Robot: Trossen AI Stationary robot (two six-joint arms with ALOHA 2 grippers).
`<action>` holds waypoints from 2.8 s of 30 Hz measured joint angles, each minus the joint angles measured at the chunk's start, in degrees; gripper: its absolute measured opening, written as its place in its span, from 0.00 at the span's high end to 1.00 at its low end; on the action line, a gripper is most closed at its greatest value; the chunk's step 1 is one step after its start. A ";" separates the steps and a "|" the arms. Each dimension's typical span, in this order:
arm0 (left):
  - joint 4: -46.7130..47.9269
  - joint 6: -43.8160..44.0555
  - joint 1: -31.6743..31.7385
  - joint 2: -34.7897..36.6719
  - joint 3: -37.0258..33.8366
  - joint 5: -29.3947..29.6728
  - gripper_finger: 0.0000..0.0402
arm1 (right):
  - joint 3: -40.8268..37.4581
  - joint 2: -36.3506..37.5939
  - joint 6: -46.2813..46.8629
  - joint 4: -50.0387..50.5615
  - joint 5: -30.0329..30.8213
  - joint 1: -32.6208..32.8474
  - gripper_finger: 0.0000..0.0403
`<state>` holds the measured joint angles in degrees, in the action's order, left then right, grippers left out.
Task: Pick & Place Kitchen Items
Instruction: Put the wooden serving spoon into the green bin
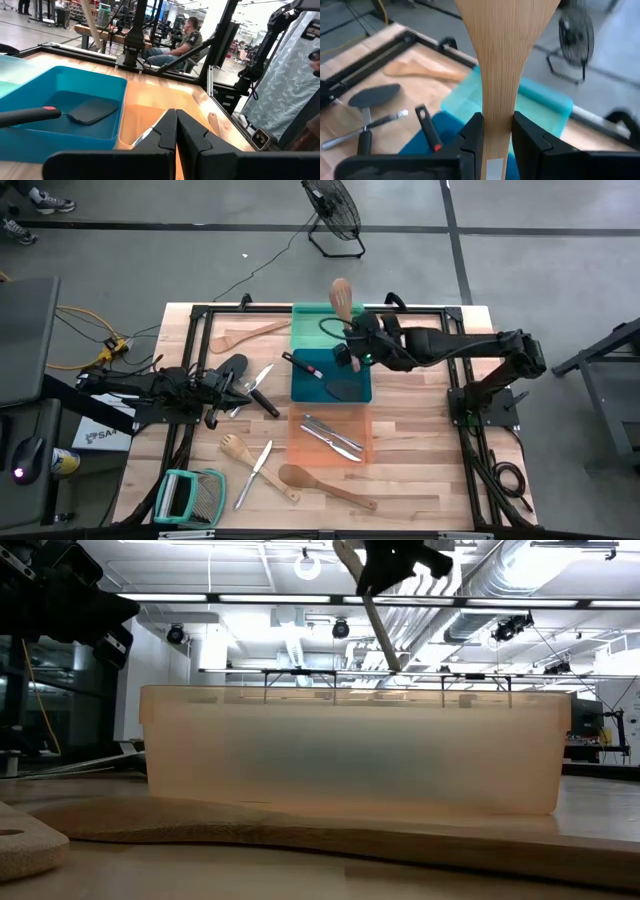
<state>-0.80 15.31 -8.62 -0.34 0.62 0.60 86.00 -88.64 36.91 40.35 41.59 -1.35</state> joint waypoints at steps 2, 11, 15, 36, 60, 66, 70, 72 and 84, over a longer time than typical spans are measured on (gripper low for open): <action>0.01 0.00 0.00 -0.01 0.00 0.00 1.00 | 0.06 0.97 -3.57 -2.01 -0.03 -0.30 0.83; 0.02 0.00 0.00 -0.02 0.00 0.00 1.00 | 0.06 2.19 -16.33 -4.28 -0.21 -3.30 0.83; 0.00 0.00 -0.01 -0.01 0.00 0.00 1.00 | 0.04 2.21 -23.41 -5.46 -4.80 -5.24 0.83; 0.00 0.00 -0.01 -0.01 0.00 0.00 1.00 | -0.03 -2.05 -42.82 -9.19 -33.40 -20.67 0.83; 0.02 0.00 0.00 0.00 0.00 0.00 1.00 | -0.03 -18.30 -35.49 -18.33 -31.61 -25.81 0.83; 0.01 0.00 -0.01 -0.01 0.00 0.00 1.00 | -0.01 -20.58 -34.99 -18.47 -31.69 -26.10 0.83; 0.02 0.00 -0.02 -0.01 0.00 0.00 1.00 | -0.01 -21.59 -34.97 -17.85 -31.47 -26.29 0.83; 0.01 0.00 0.00 -0.01 0.00 0.00 1.00 | -0.01 -21.59 -34.97 -17.65 -31.46 -26.44 0.83; 0.00 0.00 0.00 0.00 0.00 0.00 1.00 | 2.68 -21.48 -35.32 -14.04 -33.18 -27.24 0.83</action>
<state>-0.80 15.31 -8.62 -0.34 0.62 0.60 88.68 -110.13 1.58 26.32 8.42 -28.59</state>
